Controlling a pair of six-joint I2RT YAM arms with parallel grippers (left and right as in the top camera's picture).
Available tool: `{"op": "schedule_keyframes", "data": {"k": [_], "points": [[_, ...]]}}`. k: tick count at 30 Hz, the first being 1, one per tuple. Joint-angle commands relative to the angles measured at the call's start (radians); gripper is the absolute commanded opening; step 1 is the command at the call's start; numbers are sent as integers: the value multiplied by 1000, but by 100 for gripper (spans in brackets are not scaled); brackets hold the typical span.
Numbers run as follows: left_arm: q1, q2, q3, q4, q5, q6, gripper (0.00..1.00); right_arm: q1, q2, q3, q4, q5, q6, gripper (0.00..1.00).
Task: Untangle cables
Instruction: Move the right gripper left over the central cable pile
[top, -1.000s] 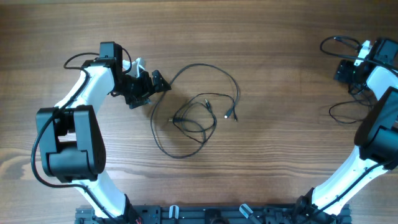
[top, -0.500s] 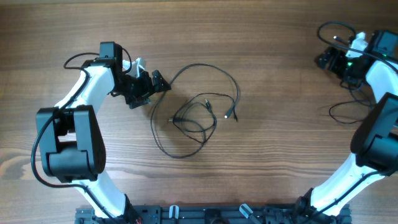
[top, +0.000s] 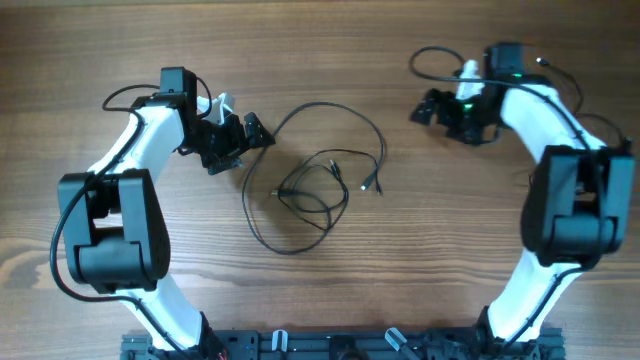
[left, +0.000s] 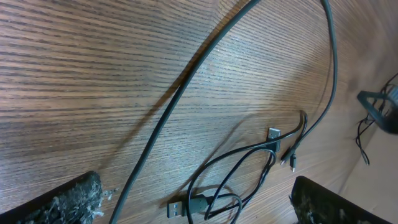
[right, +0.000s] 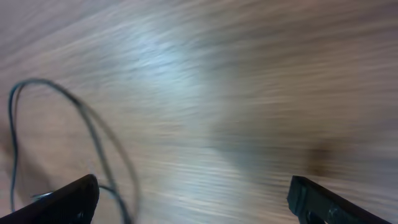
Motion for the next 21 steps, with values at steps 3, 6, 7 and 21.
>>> {"op": "schedule_keyframes", "data": {"k": [3, 6, 7, 21], "points": [[-3, -21, -5, 3, -6, 20, 100, 158, -15, -10, 2, -20, 97, 100], [-3, -21, -5, 3, -6, 20, 100, 257, -15, -10, 5, -19, 163, 99], [-3, -21, -5, 3, -6, 20, 100, 281, -15, -10, 8, -20, 171, 99], [-3, -21, -5, 3, -6, 20, 100, 640, -15, -10, 24, -19, 214, 98]]}}
